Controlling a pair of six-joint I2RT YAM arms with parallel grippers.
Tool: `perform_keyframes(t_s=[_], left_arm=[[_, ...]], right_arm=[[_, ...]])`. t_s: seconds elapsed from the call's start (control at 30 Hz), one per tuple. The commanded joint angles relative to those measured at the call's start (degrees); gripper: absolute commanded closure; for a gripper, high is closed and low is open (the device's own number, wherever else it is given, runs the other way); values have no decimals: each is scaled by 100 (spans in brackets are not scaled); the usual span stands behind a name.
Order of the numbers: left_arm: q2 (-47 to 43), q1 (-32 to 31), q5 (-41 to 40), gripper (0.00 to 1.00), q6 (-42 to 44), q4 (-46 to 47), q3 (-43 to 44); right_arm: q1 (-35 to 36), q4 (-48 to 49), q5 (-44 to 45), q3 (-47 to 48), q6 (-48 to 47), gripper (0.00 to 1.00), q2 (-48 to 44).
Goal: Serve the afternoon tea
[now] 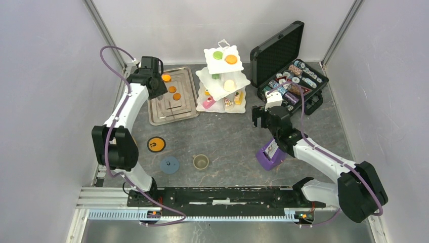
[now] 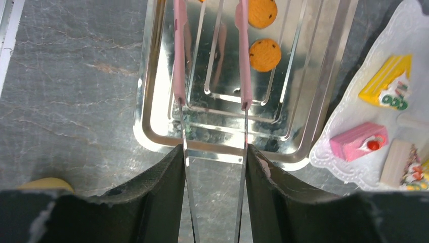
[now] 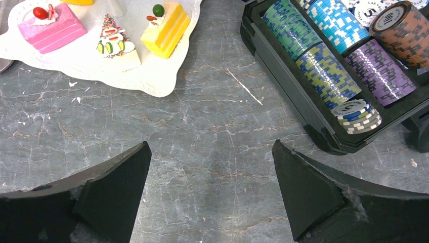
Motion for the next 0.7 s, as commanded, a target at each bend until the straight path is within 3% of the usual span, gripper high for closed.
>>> perform_keyframes(t_s=[0.0, 0.67], left_arm=[[105, 122, -225, 49, -615, 641, 21], [1012, 323, -374, 48, -926, 830, 302]], right_arm=[[19, 202, 9, 155, 24, 2, -25], [14, 228, -7, 155, 24, 2, 70]])
